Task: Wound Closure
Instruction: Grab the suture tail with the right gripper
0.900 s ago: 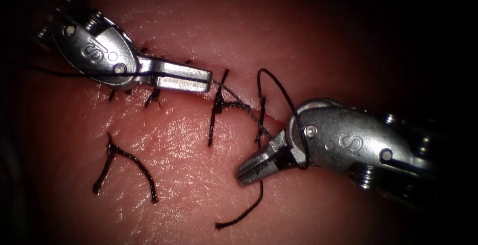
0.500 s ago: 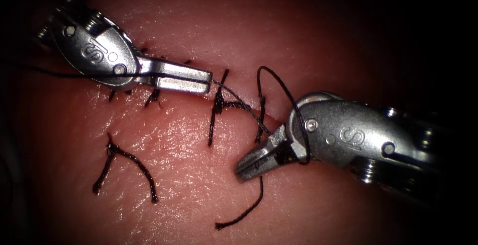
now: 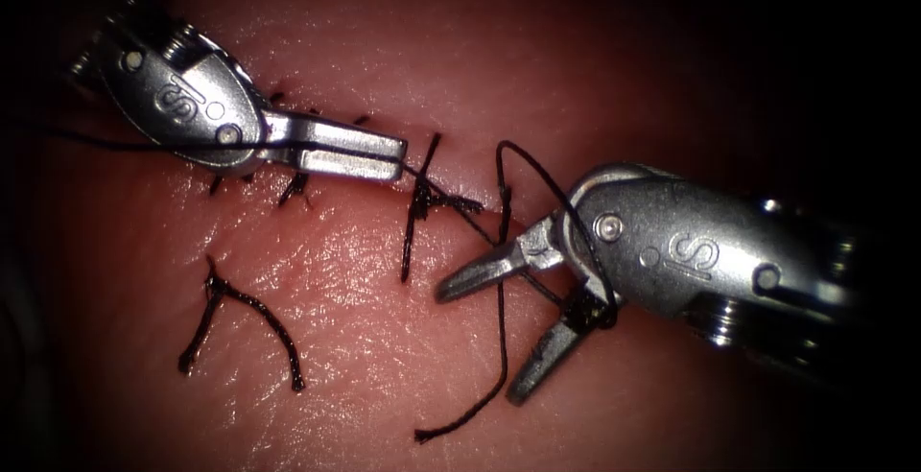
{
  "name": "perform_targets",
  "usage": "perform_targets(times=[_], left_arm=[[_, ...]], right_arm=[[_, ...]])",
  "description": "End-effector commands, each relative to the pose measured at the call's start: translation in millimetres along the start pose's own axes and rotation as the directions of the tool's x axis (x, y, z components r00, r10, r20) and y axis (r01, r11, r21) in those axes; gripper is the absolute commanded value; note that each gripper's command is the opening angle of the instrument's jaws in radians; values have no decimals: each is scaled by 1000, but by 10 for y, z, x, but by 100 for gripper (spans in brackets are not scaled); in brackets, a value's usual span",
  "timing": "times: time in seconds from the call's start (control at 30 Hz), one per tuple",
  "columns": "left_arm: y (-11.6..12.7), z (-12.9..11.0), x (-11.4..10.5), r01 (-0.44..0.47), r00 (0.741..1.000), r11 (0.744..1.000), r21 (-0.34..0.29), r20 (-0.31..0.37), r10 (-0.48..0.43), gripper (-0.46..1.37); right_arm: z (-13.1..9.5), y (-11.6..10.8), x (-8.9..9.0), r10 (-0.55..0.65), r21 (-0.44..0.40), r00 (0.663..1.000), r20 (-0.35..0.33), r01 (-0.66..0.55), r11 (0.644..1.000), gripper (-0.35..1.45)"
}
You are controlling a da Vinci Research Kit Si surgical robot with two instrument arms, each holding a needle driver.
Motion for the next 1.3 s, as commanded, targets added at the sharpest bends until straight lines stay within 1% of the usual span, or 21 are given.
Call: perform_targets(times=[0.03,0.23,0.37,0.43,0.47,0.5,0.57,0.77,0.9,0.97,1.07,1.1,1.13,1.3], left_arm=[[0,0,0,0,1000,1000,-6,-1,0,-35],[2,0,0,-1,1000,1000,-7,-3,1,-35],[3,-1,-1,-3,1000,1000,-14,-2,3,-35],[4,-1,-1,-10,1000,1000,-18,2,10,-35],[4,-1,-1,-10,1000,1000,-18,2,10,-35],[4,-2,-1,-11,1000,1000,-21,3,11,-35],[4,-2,-1,-11,1000,1000,-21,3,11,-35],[5,-3,-1,-11,1000,1000,-25,3,12,-35],[6,-3,-1,-12,1000,999,-29,2,12,-35],[7,-3,0,-6,1000,999,-32,4,6,-35],[7,-3,0,-7,1000,999,-34,2,7,-35],[7,-3,0,-7,1000,999,-36,3,7,-35],[8,-3,0,-8,1000,999,-38,5,8,-35],[9,-3,-1,-9,1000,999,-42,4,9,-35]], right_arm=[[0,-1,1,-4,14,1000,4,4,1000,120],[9,-5,5,-11,23,1000,11,11,1000,115],[25,-11,7,-21,36,999,46,19,999,115],[37,-16,5,-32,57,997,67,28,998,113],[37,-16,5,-32,57,997,67,28,998,113],[47,-20,3,-40,68,996,80,35,997,110],[52,-22,2,-45,74,995,89,38,997,108],[57,-20,-1,-46,78,993,109,38,996,96],[62,-22,-3,-50,91,989,141,38,995,86],[64,-23,-5,-52,94,987,151,38,995,74],[64,-23,-6,-52,96,986,157,37,995,47],[64,-22,-6,-51,103,984,173,34,994,16],[64,-22,-6,-51,105,983,178,33,994,-1],[63,-22,-7,-50,110,981,188,30,994,-35]])
